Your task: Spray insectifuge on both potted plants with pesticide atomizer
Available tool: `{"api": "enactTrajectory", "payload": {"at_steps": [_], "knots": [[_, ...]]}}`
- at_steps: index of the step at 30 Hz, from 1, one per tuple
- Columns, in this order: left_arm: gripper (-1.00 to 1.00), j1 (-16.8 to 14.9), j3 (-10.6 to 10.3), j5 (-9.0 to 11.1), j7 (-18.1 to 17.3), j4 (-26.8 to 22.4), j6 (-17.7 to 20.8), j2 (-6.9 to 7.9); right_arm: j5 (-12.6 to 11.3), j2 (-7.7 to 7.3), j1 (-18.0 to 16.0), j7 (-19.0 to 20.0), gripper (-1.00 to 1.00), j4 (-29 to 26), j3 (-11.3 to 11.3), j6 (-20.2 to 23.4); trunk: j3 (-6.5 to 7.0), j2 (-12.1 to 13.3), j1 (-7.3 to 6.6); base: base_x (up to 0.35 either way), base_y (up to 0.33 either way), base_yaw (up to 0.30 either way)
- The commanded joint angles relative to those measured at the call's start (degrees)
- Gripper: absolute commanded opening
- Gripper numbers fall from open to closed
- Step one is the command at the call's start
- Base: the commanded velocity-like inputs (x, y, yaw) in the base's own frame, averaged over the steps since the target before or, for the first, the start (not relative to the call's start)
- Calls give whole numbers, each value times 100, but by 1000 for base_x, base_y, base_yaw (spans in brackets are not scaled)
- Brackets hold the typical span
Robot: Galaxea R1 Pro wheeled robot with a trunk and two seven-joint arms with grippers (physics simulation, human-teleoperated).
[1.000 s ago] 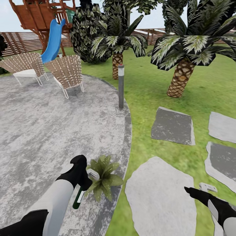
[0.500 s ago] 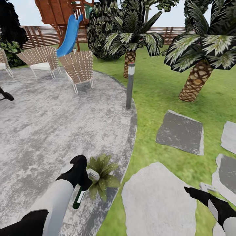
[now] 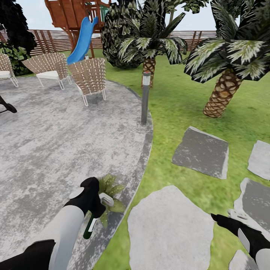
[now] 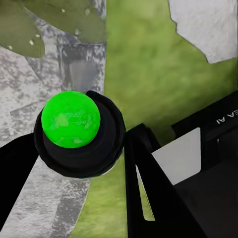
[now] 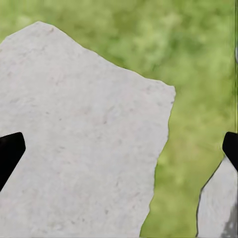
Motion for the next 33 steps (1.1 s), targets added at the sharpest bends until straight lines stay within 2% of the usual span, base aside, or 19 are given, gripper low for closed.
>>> {"api": "enactTrajectory", "payload": {"at_steps": [1, 11, 22, 33], "knots": [[-100, -4, 40, -60, -54, -8, 32, -9, 60, 4, -3, 41, 100, -8, -49, 27, -5, -2, -1, -78, -244, 0], [-100, -4, 41, -60, -54, -8, 32, -9, 60, 5, -3, 41, 100, -8, -50, 28, -5, -2, -1, -24, -48, 5], [-100, -4, 38, -60, -54, -8, 32, -9, 60, 4, -3, 41, 100, -8, -50, 25, -5, -2, -1, 0, -69, 208], [-100, -4, 40, -60, -54, -13, 32, -5, 60, 4, -3, 40, 100, -8, -43, 23, -5, -2, -1, 0, -89, 62]]}}
